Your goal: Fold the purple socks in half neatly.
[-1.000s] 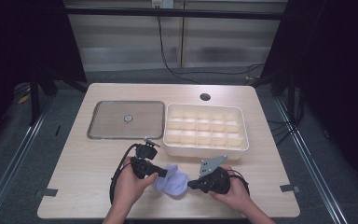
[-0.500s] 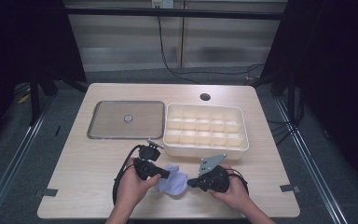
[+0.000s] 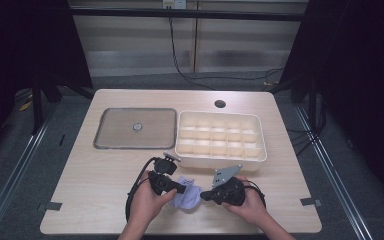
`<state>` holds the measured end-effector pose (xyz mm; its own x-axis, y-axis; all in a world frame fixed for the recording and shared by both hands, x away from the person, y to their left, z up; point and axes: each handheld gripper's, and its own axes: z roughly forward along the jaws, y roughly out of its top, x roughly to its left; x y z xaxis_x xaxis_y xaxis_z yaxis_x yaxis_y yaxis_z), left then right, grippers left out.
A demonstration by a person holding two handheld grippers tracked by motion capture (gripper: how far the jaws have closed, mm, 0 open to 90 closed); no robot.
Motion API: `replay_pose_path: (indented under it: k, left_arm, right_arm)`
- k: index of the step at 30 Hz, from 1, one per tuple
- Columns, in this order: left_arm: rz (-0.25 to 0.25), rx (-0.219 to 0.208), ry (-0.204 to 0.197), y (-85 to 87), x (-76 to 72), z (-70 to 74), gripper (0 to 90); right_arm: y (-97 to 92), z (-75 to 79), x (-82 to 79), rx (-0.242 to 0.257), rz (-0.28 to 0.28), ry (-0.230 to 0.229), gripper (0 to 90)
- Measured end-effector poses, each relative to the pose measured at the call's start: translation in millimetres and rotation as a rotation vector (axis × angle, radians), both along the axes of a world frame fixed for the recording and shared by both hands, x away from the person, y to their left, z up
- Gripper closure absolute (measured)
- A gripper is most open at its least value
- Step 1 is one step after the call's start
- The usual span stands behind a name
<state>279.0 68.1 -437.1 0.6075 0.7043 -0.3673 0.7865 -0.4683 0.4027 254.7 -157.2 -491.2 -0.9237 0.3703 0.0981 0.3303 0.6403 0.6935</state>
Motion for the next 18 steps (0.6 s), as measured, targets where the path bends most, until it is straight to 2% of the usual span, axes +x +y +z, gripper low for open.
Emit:
replay_pose_path:
  k: [6,9,13,18]
  left_arm:
    - [-0.013,0.001,-0.009,-5.2,-0.6,0.7,79.6]
    - [-0.014,-0.001,-0.002,-8.2,-0.5,-1.8,79.6]
    - [-0.040,0.016,0.008,-10.4,-0.3,-5.5,79.5]
    - [-0.022,0.014,0.004,-10.4,-0.6,-6.5,79.5]
  right_arm:
    - [0.3,-0.7,1.2,0.000,-0.006,0.000,89.5]
    - [0.6,-0.8,1.4,-0.004,-0.004,-0.001,89.5]
    - [0.9,-1.0,1.1,-0.005,-0.002,0.001,89.5]
    - [0.4,2.5,-3.7,-0.011,0.003,0.003,89.5]
